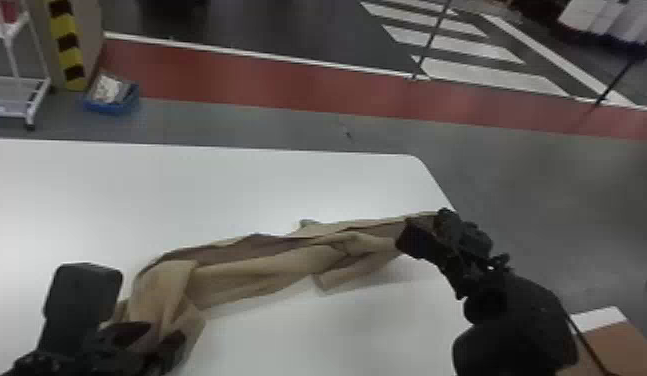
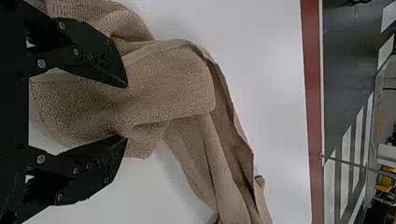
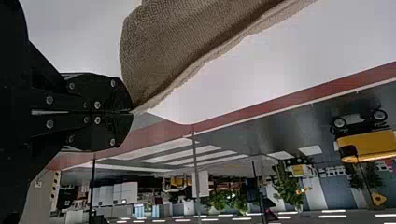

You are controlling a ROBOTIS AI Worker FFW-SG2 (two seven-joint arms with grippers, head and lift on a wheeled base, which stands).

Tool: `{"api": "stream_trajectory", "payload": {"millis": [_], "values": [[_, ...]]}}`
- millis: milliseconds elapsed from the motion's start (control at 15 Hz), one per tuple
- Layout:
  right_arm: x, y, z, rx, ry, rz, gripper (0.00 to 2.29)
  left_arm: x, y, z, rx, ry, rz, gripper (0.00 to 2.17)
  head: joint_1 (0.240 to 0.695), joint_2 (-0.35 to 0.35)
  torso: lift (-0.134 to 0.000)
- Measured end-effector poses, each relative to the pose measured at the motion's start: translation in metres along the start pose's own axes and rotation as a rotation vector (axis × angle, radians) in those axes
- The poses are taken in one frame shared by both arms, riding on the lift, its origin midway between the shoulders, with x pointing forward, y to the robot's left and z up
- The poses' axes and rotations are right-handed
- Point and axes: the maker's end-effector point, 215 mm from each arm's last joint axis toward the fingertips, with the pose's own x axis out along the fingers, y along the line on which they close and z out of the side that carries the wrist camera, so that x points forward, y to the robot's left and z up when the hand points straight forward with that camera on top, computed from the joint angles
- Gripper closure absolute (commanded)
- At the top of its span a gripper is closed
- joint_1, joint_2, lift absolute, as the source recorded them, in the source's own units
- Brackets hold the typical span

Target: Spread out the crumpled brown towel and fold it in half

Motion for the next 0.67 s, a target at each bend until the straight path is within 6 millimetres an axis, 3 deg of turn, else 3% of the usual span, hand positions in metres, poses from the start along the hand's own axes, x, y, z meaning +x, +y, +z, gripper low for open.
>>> {"api": "stream_trajectory", "payload": {"millis": [67,133,400,600,667], "values": [[-0.001,-0.001,-0.001,0.001,0.000,-0.002,1.24,0.000,0.008,0.000,0.003,0.000,0.030,1.86,0.695,-0.350,-0.123],[-0.001,-0.002,-0.001,0.004,0.000,-0.003,1.24,-0.002,0.017,0.002,0.004,-0.004,0.060,1.88,0.695,-0.350,-0.123],[-0.008,-0.005,0.002,0.011,-0.017,0.000,1.24,-0.028,0.074,0.024,-0.011,-0.055,0.122,1.88,0.695,-0.350,-0.123],[-0.020,0.001,0.000,-0.034,-0.031,0.019,1.24,-0.049,0.124,0.062,0.010,-0.115,0.136,1.88,0.695,-0.326,-0.123],[-0.025,0.005,-0.002,-0.059,-0.033,0.027,1.24,-0.049,0.138,0.066,0.023,-0.113,0.144,1.87,0.695,-0.313,-0.123]]}}
